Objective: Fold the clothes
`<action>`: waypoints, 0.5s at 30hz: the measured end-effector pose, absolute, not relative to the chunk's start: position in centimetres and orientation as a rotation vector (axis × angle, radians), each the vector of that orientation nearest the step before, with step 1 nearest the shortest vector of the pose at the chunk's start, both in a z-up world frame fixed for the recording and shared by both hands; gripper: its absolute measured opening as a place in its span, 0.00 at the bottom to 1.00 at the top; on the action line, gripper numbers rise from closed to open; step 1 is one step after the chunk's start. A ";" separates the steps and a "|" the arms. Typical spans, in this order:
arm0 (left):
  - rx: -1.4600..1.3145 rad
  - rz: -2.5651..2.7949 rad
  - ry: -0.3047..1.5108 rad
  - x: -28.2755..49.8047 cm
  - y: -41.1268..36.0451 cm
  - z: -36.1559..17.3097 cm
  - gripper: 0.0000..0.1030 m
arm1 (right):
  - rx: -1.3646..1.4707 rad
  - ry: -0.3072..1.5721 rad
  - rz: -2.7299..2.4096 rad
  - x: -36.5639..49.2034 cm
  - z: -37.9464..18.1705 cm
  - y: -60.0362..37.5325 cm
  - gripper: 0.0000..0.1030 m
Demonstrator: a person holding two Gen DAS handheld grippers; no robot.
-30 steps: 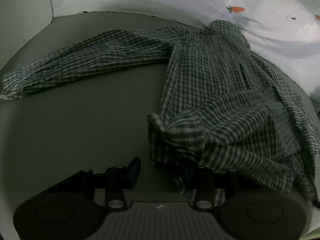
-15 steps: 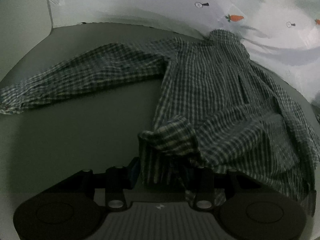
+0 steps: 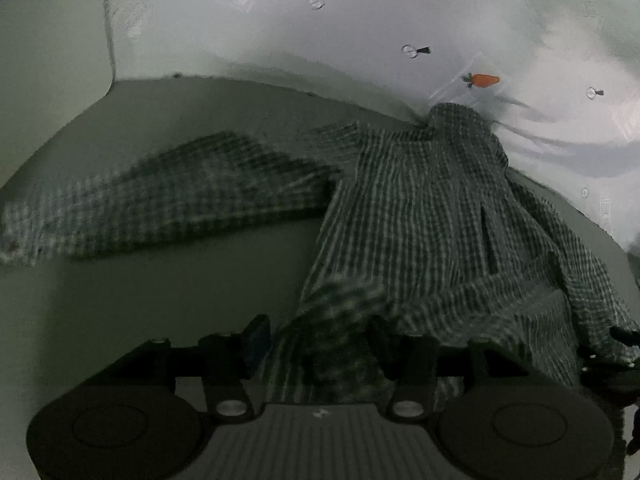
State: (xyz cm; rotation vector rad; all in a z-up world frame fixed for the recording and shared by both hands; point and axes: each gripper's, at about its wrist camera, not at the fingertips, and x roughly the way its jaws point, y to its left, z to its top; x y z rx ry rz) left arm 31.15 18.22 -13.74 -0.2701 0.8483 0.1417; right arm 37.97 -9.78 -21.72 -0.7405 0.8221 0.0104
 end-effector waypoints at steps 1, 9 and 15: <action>-0.264 0.142 0.845 31.5 18.2 -13.5 0.56 | -0.758 0.826 -0.003 38.3 -21.9 -9.7 0.54; -0.349 0.086 0.814 33.2 19.0 -12.3 0.62 | -0.659 0.782 -0.087 37.4 -19.1 -12.2 0.09; -0.151 0.064 0.933 33.7 17.0 -15.3 0.62 | -0.400 0.700 -0.263 35.9 -14.3 -15.9 0.09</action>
